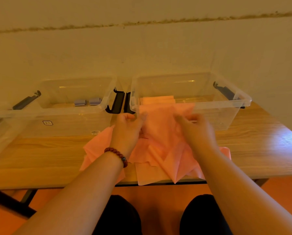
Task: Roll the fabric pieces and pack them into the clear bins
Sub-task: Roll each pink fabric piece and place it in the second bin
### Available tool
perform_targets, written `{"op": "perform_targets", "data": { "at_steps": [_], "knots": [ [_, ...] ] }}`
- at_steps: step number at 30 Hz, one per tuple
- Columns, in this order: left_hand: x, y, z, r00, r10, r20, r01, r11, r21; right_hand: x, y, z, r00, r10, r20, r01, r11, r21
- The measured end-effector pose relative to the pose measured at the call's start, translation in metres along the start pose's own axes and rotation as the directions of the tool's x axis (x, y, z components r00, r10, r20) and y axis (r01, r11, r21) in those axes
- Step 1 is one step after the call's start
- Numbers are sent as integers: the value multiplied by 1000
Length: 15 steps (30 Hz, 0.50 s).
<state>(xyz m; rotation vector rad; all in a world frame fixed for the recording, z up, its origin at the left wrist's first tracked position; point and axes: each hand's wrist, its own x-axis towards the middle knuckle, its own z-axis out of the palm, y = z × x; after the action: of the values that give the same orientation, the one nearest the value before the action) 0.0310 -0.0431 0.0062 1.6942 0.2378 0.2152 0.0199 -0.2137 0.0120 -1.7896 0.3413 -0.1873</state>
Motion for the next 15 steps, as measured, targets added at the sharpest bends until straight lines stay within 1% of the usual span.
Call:
{"op": "perform_targets", "data": {
  "at_steps": [1,3,5,7,9,11,12,13,15],
  "knots": [
    [-3,-2,0,997,-59,58,57,998,25,-1,3,1,999,38,35,-37,999,-17],
    [-7,-3,-1,974,-141,179,138,990,32,-2,3,-1,995,76,64,-78,997,27],
    [-10,2,-5,961,-125,248,140,989,-42,0,1,-5,997,37,65,-46,988,148],
    [-11,10,-8,972,-41,230,86,979,-186,1,-4,-8,997,-69,29,58,958,279],
    [-9,21,-7,990,37,134,3,958,-286,0,-12,-7,983,-183,3,170,919,355],
    [-1,30,-4,991,132,13,-124,959,-254,3,-24,-3,960,-276,-37,271,898,346],
    [4,34,-4,985,173,-3,-169,962,-213,7,-28,-2,947,-313,-73,320,894,314],
    [9,37,-4,979,201,26,-194,965,-177,11,-32,0,932,-345,-116,363,892,270],
    [16,41,-4,970,209,122,-201,976,-80,21,-36,0,899,-398,-184,424,896,133]
  ]
}}
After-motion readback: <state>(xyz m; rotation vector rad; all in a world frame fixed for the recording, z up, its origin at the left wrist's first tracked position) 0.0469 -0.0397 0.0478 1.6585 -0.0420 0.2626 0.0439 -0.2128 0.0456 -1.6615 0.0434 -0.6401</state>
